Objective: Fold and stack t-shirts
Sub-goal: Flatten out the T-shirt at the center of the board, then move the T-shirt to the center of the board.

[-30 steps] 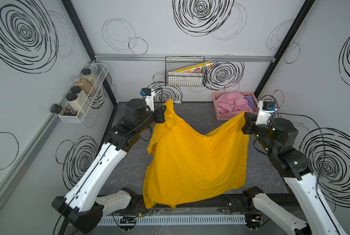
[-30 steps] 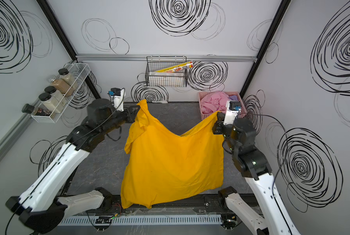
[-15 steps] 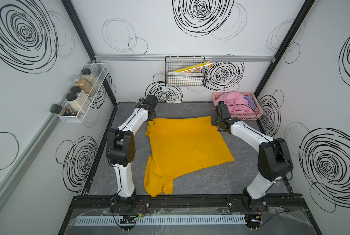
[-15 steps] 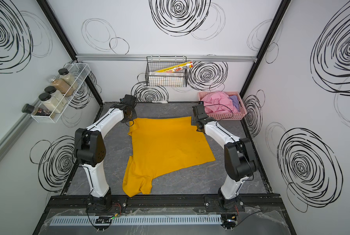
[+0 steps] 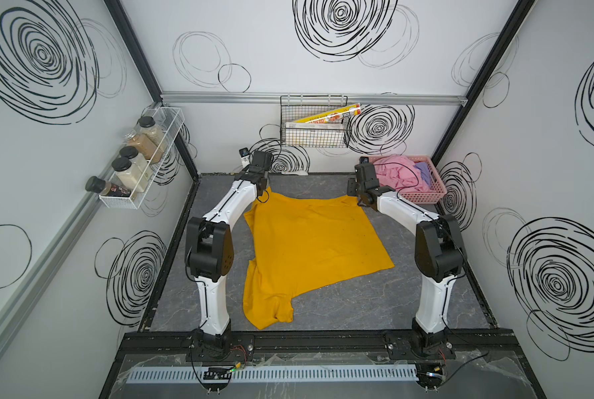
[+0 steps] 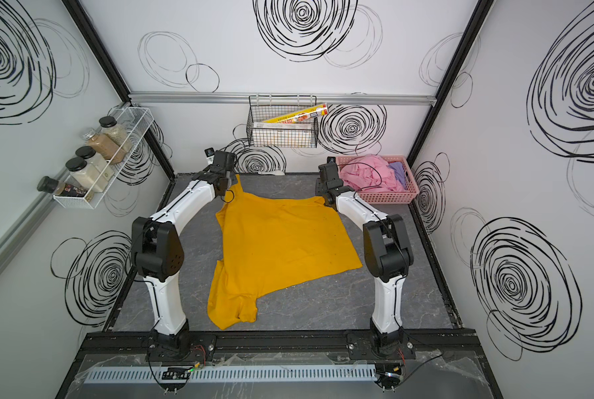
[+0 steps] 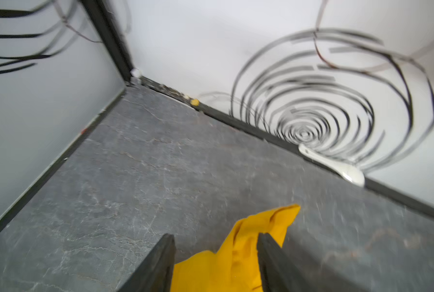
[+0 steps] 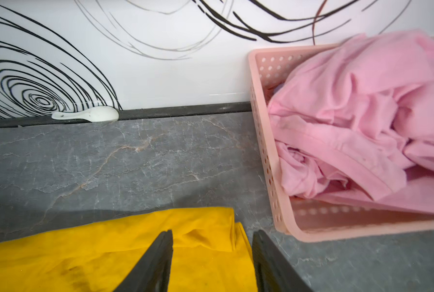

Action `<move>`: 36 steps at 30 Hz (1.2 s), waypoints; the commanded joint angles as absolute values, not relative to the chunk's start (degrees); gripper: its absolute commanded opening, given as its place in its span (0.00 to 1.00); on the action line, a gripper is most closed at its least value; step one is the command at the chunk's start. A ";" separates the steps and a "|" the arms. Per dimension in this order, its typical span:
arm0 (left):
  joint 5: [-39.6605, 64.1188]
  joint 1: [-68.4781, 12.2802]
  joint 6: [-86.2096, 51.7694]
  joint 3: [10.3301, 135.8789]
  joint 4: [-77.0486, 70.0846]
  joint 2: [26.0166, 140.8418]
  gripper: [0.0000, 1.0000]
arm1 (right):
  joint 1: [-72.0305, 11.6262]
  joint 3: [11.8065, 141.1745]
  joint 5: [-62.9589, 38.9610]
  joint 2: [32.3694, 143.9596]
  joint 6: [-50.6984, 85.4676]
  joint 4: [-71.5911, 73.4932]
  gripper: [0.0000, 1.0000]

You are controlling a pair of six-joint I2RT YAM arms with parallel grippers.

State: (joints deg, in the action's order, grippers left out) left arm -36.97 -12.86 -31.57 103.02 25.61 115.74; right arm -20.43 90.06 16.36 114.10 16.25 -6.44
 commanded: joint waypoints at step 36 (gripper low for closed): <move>0.76 -31.47 -46.15 47.43 43.21 84.47 0.73 | -25.22 56.51 20.12 92.30 26.54 -28.34 0.00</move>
